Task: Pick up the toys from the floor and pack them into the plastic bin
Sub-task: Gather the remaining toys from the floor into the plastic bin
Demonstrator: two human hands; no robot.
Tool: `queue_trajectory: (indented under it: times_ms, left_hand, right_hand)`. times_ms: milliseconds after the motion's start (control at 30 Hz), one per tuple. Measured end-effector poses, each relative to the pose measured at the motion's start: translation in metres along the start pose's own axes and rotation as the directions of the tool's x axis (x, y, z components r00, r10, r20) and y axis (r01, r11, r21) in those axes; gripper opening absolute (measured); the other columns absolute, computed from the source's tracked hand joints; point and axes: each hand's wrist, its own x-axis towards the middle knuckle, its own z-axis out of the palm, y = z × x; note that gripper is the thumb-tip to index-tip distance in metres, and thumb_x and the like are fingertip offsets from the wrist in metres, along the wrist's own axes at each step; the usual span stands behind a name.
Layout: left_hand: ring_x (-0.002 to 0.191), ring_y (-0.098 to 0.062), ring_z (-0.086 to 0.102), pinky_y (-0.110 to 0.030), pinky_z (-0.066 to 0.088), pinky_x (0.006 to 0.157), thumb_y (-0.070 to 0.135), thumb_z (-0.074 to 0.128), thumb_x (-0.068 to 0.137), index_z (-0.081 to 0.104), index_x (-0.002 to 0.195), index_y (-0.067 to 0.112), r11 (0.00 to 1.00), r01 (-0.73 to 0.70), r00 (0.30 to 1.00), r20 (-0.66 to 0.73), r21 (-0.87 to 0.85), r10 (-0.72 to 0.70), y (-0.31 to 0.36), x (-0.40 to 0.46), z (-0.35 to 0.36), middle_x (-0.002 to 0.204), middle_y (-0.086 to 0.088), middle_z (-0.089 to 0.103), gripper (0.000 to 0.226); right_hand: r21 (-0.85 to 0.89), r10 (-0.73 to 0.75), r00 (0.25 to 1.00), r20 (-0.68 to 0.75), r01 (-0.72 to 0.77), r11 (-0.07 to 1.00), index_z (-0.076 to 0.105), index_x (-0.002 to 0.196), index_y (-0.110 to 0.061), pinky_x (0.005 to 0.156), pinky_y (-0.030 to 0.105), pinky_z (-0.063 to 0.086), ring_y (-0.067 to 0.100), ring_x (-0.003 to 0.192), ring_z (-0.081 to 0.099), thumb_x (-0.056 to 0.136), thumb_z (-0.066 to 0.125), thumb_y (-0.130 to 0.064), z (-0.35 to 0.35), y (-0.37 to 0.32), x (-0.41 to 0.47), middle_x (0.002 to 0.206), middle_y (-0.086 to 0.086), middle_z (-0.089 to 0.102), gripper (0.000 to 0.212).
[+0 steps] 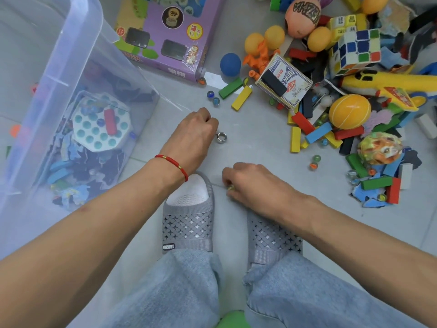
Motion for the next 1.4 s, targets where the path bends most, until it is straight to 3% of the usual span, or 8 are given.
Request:
queue_trajectory:
  times_ms: [67,167,300,433,700,833,1000,1400]
  left_hand:
    - [0.073,-0.037,0.056,-0.039,0.046,0.060,-0.009,0.065,0.077,0.064,0.082,0.002,0.996,0.028,1.000,-0.008,-0.090,-0.029,0.003,-0.001,-0.005,0.090,-0.017,0.058,0.012]
    - [0.077,-0.022,0.063,-0.026,0.041,0.067,0.011,0.066,0.083,0.067,0.081,0.014,0.908,0.251,0.966,0.027,-0.334,-0.258,0.012,-0.011,-0.024,0.082,-0.002,0.065,0.004]
    - [0.064,-0.012,0.071,-0.020,0.054,0.066,0.006,0.069,0.088,0.068,0.086,0.005,0.261,0.488,0.789,0.294,-0.833,-0.539,0.031,-0.046,-0.080,0.076,-0.008,0.071,0.002]
    - [0.073,-0.021,0.064,-0.024,0.057,0.075,0.000,0.064,0.090,0.062,0.098,-0.006,-0.258,0.248,0.762,0.353,-0.934,-0.543,0.043,-0.094,-0.167,0.092,-0.018,0.065,0.010]
    - [0.084,-0.025,0.071,-0.025,0.059,0.078,-0.003,0.057,0.092,0.061,0.100,-0.006,-0.362,-0.051,0.603,0.260,-0.931,-0.754,-0.014,-0.201,-0.280,0.096,-0.016,0.066,0.009]
    - [0.107,-0.045,0.064,-0.037,0.061,0.075,-0.008,0.048,0.090,0.053,0.119,-0.018,-0.412,0.022,0.448,0.377,-0.911,-0.811,-0.045,-0.233,-0.287,0.124,-0.032,0.052,0.030]
    - [0.100,-0.033,0.069,-0.038,0.059,0.082,0.000,0.049,0.094,0.061,0.118,-0.004,-0.150,0.140,0.480,0.200,-0.979,-0.854,-0.027,-0.234,-0.300,0.117,-0.022,0.061,0.027]
    - [0.116,-0.020,0.057,-0.028,0.041,0.100,0.011,0.059,0.085,0.064,0.123,0.020,0.773,0.374,0.918,0.088,-0.513,-0.386,0.038,-0.045,-0.138,0.125,-0.003,0.063,0.040]
  right_hand:
    - [0.489,0.224,0.974,-0.010,-0.191,0.851,0.065,0.096,-0.013,0.064,0.030,0.047,0.018,0.068,0.062,0.089,0.071,-0.017,-0.011,0.003,-0.003,0.081,0.003,0.067,0.010]
    - [0.937,0.338,0.910,0.240,-0.309,0.165,0.065,0.097,0.000,0.052,0.024,0.049,0.018,0.052,0.056,0.091,0.067,-0.003,-0.032,0.005,-0.014,0.074,0.015,0.064,0.006]
    - [0.915,0.189,0.934,0.304,-0.231,-0.331,0.059,0.087,-0.005,0.048,0.022,0.051,0.023,0.062,0.060,0.082,0.050,-0.001,-0.078,-0.003,-0.022,0.083,0.018,0.060,0.012]
    - [0.963,0.081,0.985,0.154,-0.131,-0.238,0.056,0.084,-0.003,0.045,0.022,0.046,0.023,0.063,0.058,0.084,0.038,-0.010,-0.147,-0.061,-0.010,0.082,0.017,0.061,0.019]
    - [0.990,0.014,0.989,0.144,-0.144,-0.012,0.054,0.112,-0.001,0.071,0.041,0.059,0.028,0.072,0.060,0.090,0.060,-0.023,-0.228,-0.234,0.043,0.094,0.016,0.055,0.032]
    - [0.890,0.141,0.975,0.170,-0.214,0.403,0.033,0.116,-0.060,0.080,0.039,0.054,0.017,0.091,0.065,0.065,0.085,-0.055,-0.233,-0.248,0.050,0.100,-0.015,0.059,0.074]
    - [0.930,0.084,0.962,0.260,-0.273,0.247,0.046,0.131,0.012,0.097,0.050,0.052,0.053,0.111,0.059,0.091,0.054,-0.040,-0.244,-0.242,0.051,0.118,0.037,0.054,0.066]
    - [-0.056,0.248,0.942,-0.228,-0.267,0.962,0.069,0.099,-0.021,0.077,0.040,0.055,0.034,0.093,0.066,0.084,0.057,-0.019,-0.151,0.012,0.043,0.100,0.011,0.070,0.020]
